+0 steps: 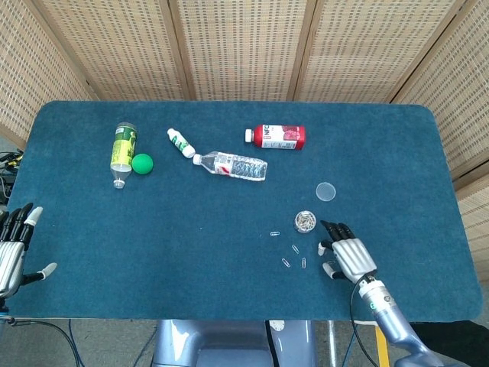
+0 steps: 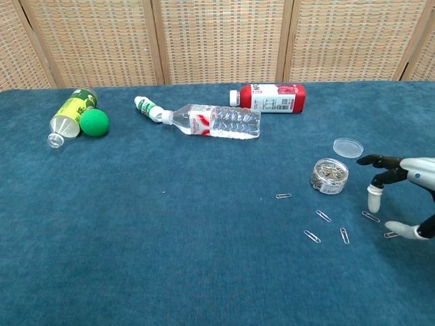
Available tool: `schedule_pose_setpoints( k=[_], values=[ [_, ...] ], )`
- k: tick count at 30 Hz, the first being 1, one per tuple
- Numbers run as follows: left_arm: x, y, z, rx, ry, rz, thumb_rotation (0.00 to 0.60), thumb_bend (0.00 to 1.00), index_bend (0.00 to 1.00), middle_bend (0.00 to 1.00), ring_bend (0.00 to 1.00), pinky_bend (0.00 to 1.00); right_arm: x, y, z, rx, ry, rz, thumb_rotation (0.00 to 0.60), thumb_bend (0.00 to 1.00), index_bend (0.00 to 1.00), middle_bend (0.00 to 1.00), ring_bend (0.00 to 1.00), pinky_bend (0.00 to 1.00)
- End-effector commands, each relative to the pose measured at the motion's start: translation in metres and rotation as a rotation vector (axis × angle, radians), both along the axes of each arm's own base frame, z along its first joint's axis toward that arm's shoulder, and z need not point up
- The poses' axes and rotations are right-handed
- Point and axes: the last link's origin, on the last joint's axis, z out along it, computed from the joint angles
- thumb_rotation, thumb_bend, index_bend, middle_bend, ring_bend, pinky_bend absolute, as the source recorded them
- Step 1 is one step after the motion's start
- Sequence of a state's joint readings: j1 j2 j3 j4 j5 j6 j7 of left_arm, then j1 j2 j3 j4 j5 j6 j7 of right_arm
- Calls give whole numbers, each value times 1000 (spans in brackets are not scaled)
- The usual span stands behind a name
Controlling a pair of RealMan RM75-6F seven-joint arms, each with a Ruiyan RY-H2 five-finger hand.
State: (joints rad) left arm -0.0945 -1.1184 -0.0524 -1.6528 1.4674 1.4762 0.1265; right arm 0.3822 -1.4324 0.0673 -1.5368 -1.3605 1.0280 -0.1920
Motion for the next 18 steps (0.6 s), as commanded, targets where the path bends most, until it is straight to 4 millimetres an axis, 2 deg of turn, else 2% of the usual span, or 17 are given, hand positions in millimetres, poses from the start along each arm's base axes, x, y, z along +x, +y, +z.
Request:
schedule_pose_setpoints(
  k=[1, 12, 18],
  values=[
    [0, 0, 0, -1, 0, 2, 600, 0, 0, 0, 0, 0, -3, 2, -3, 0, 17, 1, 600, 363, 455, 0, 0, 0],
    [-1, 0, -3, -8, 6, 3, 600, 0, 0, 0, 0, 0, -22, 7, -9, -34, 88, 12, 600, 363, 455, 0, 0, 0],
    [-1, 0, -4, -10, 8, 5, 600, 0, 0, 0, 0, 0, -26, 7, -12, -35, 97, 5, 600, 363, 460, 0, 0, 0]
  ],
)
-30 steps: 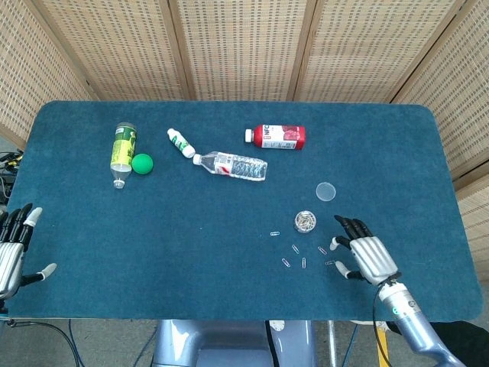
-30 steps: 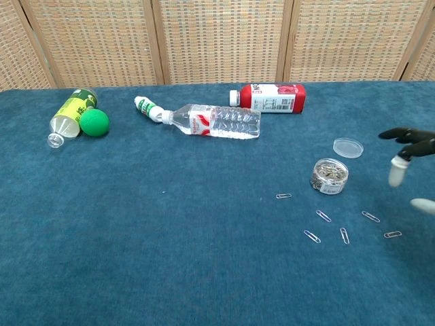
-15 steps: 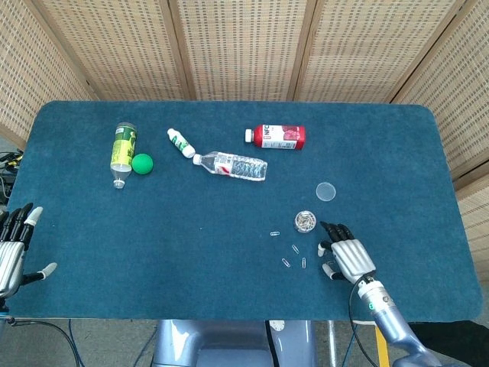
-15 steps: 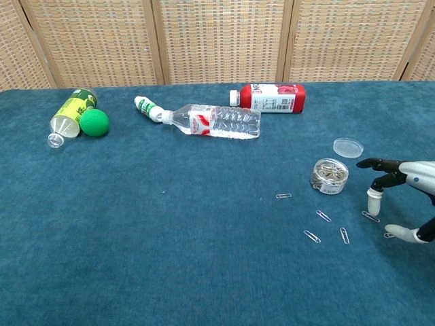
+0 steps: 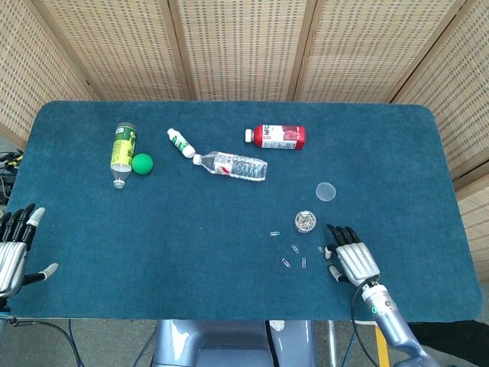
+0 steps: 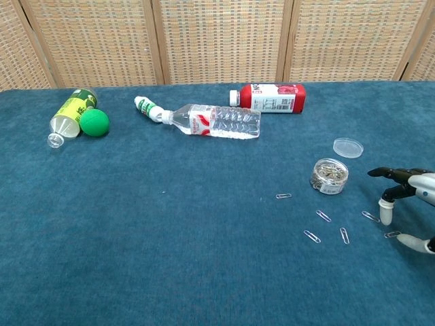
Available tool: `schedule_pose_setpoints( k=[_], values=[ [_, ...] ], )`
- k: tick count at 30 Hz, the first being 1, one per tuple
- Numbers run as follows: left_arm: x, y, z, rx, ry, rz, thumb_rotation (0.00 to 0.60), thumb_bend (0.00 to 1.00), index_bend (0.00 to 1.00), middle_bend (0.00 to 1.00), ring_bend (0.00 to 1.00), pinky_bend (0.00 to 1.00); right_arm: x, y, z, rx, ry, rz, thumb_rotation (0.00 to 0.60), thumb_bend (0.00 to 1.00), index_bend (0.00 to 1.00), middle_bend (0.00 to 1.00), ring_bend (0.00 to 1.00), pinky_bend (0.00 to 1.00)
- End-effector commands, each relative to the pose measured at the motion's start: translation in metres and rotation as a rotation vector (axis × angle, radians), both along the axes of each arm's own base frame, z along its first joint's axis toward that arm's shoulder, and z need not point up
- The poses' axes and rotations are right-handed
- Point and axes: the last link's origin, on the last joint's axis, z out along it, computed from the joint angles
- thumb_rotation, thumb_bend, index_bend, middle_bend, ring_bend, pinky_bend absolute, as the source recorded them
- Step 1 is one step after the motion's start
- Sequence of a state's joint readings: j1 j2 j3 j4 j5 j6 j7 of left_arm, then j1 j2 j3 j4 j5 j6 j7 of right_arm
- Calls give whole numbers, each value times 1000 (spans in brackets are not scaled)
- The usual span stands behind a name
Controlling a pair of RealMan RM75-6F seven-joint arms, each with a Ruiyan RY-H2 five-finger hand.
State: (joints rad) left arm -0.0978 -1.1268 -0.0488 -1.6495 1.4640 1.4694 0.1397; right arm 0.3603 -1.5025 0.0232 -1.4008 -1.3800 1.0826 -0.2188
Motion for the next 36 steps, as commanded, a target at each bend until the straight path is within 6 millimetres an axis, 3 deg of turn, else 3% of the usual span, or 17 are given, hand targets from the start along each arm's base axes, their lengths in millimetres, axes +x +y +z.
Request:
schedule_pose_setpoints(
  k=[1, 27, 36],
  values=[
    [0, 0, 0, -1, 0, 1, 600, 0, 0, 0, 0, 0, -2, 0, -1, 0, 4, -7, 600, 363, 460, 0, 0, 0],
    [-1, 1, 1, 2, -6, 1, 600, 0, 0, 0, 0, 0, -3, -4, -12, -1, 28, -15, 600, 363, 501, 0, 0, 0],
    [-1, 2, -1, 1, -3, -1, 600, 0, 0, 0, 0, 0, -4, -3, -17, -1, 36, -8, 600, 363, 600, 0, 0, 0]
  ],
)
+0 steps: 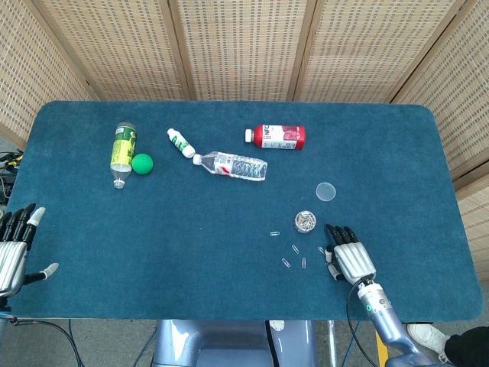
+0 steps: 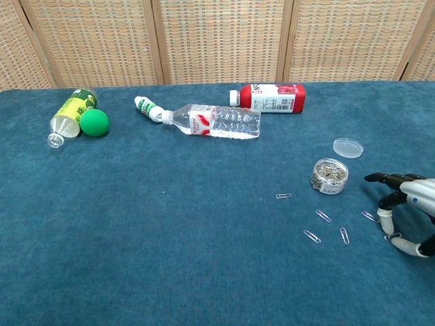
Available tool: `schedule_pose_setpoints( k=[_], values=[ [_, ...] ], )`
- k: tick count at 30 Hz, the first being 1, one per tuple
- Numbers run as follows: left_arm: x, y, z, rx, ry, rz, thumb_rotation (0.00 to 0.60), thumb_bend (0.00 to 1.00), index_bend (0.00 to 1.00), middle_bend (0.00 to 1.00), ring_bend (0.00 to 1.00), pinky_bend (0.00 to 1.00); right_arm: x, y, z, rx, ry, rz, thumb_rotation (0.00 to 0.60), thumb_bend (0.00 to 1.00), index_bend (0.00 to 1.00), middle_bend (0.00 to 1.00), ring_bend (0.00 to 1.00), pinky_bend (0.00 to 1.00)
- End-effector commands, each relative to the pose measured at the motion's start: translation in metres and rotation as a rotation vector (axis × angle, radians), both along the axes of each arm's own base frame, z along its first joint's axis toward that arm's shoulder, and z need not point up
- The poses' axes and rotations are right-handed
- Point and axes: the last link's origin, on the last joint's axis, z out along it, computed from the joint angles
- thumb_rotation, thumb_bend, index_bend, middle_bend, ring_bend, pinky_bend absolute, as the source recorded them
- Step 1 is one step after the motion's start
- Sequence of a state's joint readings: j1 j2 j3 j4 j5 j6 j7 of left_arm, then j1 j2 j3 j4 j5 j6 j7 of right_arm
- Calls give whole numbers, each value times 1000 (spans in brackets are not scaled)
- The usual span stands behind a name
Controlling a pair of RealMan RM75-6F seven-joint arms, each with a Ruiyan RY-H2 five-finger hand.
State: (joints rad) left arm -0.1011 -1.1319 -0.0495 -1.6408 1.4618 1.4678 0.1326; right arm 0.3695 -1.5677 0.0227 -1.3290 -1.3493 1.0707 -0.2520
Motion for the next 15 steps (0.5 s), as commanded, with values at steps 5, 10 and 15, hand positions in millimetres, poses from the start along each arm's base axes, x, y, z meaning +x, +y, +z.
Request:
schedule_pose_setpoints(
  k=[5, 10, 15],
  values=[
    [0, 0, 0, 0, -1, 2, 600, 0, 0, 0, 0, 0, 1, 0, 0, -9, -3, 6, 600, 366, 618, 0, 0, 0],
    [0, 0, 0, 0, -1, 2, 600, 0, 0, 0, 0, 0, 2, 0, 1, -15, -7, 8, 600, 408, 628, 0, 0, 0],
    [0, 0, 0, -1, -1, 2, 600, 0, 0, 0, 0, 0, 4, 0, 7, -31, -17, 14, 600, 420, 637, 0, 0, 0]
  ],
)
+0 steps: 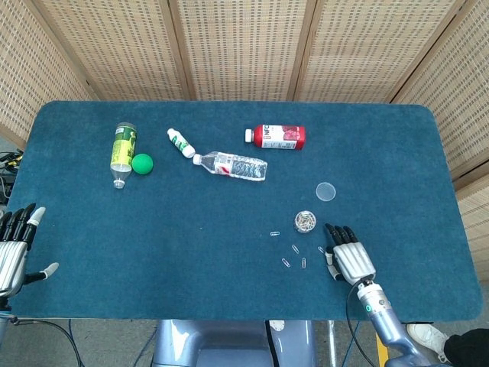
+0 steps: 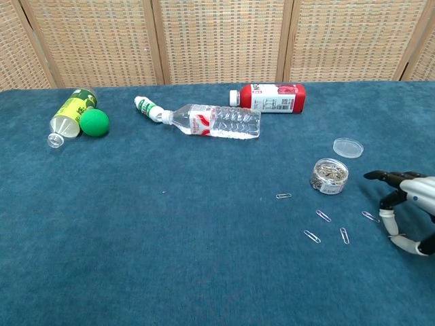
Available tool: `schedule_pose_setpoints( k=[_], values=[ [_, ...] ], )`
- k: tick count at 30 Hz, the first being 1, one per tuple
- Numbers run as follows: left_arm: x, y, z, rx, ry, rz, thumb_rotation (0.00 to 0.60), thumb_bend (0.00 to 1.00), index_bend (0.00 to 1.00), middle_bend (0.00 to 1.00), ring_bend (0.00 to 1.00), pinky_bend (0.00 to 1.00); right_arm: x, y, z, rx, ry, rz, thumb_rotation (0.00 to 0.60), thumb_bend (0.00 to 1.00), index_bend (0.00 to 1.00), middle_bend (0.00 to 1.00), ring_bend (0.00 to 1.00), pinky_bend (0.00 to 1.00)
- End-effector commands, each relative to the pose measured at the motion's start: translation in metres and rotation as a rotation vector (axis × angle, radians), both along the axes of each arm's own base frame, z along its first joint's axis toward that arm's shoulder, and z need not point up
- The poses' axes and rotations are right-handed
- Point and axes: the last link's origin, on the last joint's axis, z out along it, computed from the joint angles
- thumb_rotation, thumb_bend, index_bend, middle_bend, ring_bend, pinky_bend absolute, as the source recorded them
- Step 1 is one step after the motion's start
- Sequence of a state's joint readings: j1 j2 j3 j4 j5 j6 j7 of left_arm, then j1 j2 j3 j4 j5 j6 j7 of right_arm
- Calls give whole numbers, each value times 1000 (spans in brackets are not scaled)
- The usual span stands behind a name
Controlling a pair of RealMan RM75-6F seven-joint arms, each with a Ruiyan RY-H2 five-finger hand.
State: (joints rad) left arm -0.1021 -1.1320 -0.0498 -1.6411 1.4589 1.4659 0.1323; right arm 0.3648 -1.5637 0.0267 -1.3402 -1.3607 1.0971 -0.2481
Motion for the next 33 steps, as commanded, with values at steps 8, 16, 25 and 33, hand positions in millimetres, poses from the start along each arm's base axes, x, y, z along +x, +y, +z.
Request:
schedule_pose_setpoints(
  k=[8, 16, 25, 33],
  values=[
    [0, 0, 0, 0, -1, -1, 600, 0, 0, 0, 0, 0, 9, -11, 23, -60, -9, 28, 600, 422, 647, 0, 0, 0],
    [0, 1, 0, 2, 2, 2, 600, 0, 0, 0, 0, 0, 45, -53, 46, -99, -40, 52, 600, 422, 648, 0, 0, 0],
    [-3, 5, -1, 1, 4, 20, 600, 0, 0, 0, 0, 0, 80, -84, 40, -75, -28, 75, 600, 422, 648, 0, 0, 0],
    [-5, 7, -1, -1, 1, 30, 600, 0, 0, 0, 0, 0, 99, -96, 18, -26, -11, 72, 600, 421, 648, 0, 0, 0]
  ],
)
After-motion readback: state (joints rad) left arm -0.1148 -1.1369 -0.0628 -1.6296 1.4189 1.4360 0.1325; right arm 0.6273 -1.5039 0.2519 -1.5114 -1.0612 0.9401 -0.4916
